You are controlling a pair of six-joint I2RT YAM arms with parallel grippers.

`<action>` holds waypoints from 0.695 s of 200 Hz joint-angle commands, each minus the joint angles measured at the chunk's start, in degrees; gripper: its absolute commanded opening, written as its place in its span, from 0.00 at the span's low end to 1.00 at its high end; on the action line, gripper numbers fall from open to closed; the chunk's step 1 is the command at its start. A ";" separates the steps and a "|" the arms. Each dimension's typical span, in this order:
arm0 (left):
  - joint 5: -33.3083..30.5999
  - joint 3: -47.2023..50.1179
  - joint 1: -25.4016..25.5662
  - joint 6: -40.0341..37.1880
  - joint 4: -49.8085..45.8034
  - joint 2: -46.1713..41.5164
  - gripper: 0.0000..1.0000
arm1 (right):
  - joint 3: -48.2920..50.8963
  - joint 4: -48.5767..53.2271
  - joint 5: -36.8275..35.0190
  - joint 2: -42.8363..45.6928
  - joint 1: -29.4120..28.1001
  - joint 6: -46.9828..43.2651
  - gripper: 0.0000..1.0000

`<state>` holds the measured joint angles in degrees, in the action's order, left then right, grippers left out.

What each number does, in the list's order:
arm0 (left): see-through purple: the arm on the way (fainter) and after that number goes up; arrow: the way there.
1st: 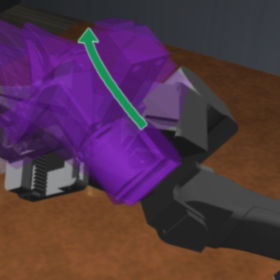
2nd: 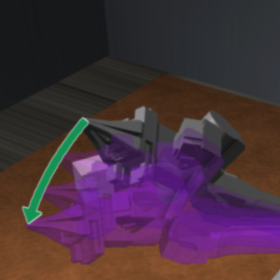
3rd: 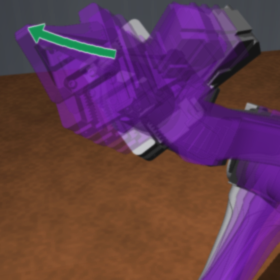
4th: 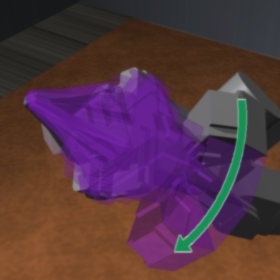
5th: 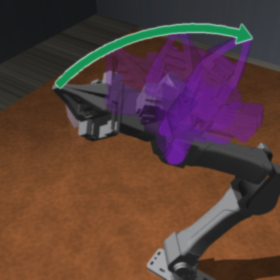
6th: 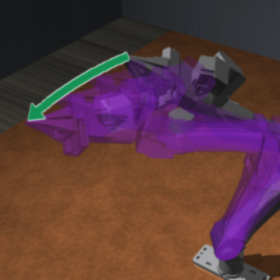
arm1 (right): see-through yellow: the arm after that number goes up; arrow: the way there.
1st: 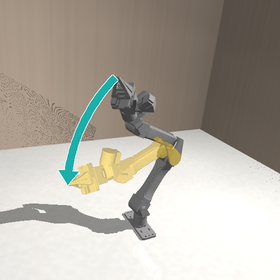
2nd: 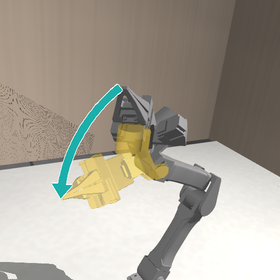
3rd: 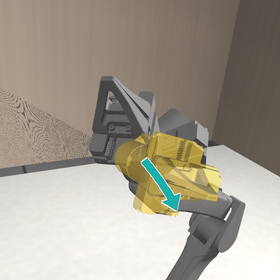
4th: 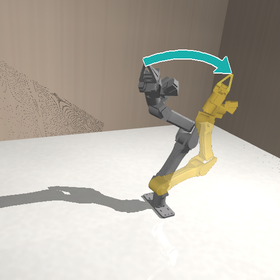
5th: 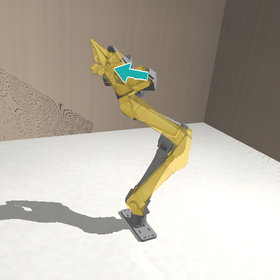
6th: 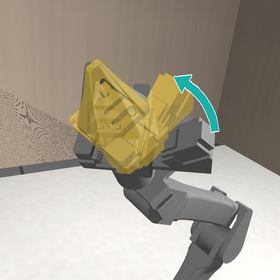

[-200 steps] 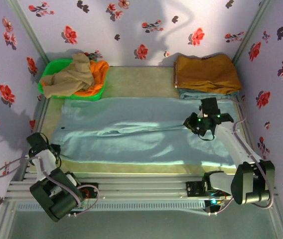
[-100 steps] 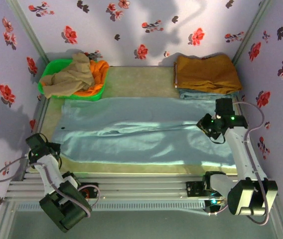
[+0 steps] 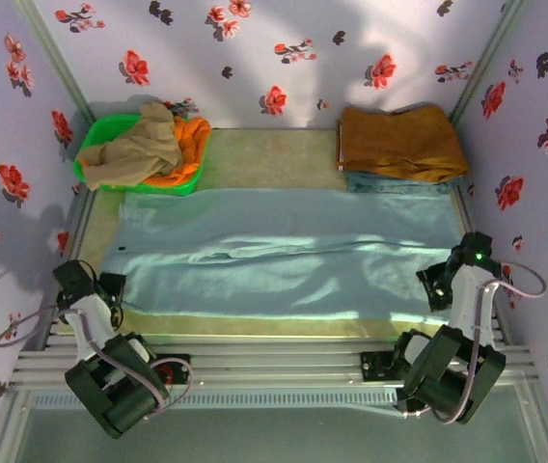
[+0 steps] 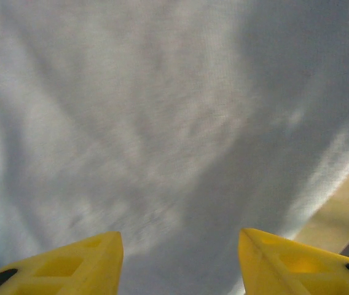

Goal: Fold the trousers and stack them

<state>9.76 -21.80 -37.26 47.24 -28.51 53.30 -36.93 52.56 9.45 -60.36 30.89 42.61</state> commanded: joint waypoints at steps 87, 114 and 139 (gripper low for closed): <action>0.79 1.85 0.43 1.82 -2.48 2.55 0.90 | 2.38 -0.99 -4.75 -4.59 3.30 2.63 0.63; 1.27 2.37 0.78 3.77 -1.63 3.15 0.89 | 0.10 1.78 -5.94 -2.45 3.39 3.55 0.64; 1.51 3.02 0.87 4.88 -0.50 4.27 0.88 | -1.27 4.61 -7.35 -0.59 3.41 4.07 0.64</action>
<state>9.96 -21.76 -36.97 49.41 -27.49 54.68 -35.97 52.66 5.08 -63.07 33.78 44.86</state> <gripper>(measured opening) 0.885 0.639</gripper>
